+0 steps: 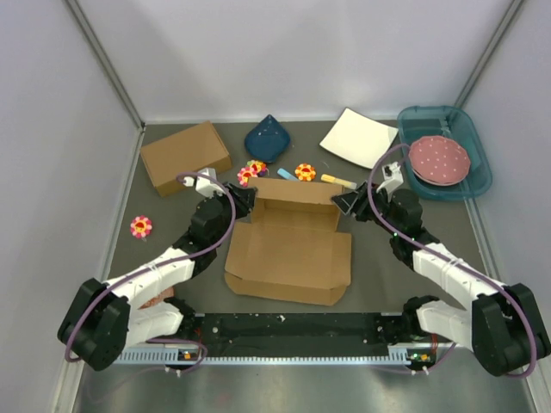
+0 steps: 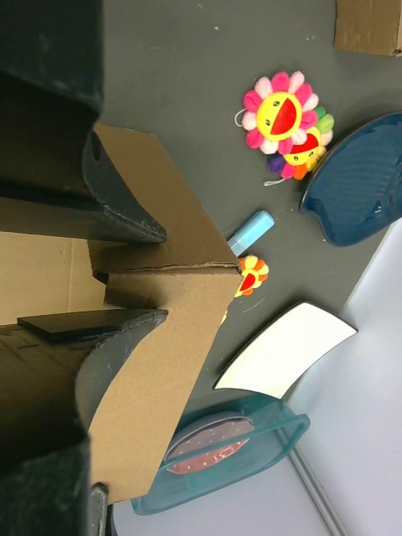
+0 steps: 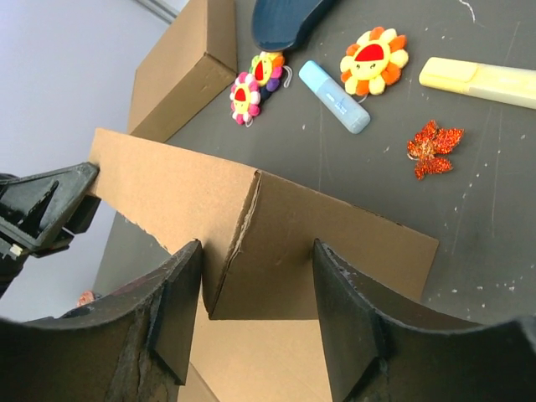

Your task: Fold the paper box

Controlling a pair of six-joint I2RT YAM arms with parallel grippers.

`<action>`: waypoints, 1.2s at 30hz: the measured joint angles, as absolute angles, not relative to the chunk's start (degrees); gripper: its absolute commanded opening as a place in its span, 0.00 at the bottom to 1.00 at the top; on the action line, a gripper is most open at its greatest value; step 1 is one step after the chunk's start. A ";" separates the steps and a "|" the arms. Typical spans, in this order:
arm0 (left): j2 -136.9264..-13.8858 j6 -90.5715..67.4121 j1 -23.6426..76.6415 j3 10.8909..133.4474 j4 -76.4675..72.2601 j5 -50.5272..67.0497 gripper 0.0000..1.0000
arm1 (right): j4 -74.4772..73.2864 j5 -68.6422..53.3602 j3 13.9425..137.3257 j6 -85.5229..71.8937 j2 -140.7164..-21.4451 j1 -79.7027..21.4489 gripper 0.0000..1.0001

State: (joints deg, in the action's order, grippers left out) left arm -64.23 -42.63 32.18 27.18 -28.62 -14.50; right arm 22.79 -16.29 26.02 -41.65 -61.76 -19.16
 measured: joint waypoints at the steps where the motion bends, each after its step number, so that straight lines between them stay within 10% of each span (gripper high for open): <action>1: -64.23 -42.70 32.18 27.18 -28.51 -14.61 0.08 | 23.22 -16.58 26.06 -41.65 -62.19 -18.98 0.49; 25: -66.96 -44.25 32.34 22.48 -39.51 -14.37 0.10 | 40.82 -18.00 16.84 -44.03 -63.59 -17.82 0.54; 36: -65.39 -44.45 32.27 25.32 -33.21 -14.85 0.44 | 23.07 -18.02 22.63 -43.55 -58.65 -17.80 0.77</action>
State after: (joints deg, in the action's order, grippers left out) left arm -65.39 -44.45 32.27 25.32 -33.21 -14.85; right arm 23.07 -18.02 22.63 -43.55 -58.65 -17.80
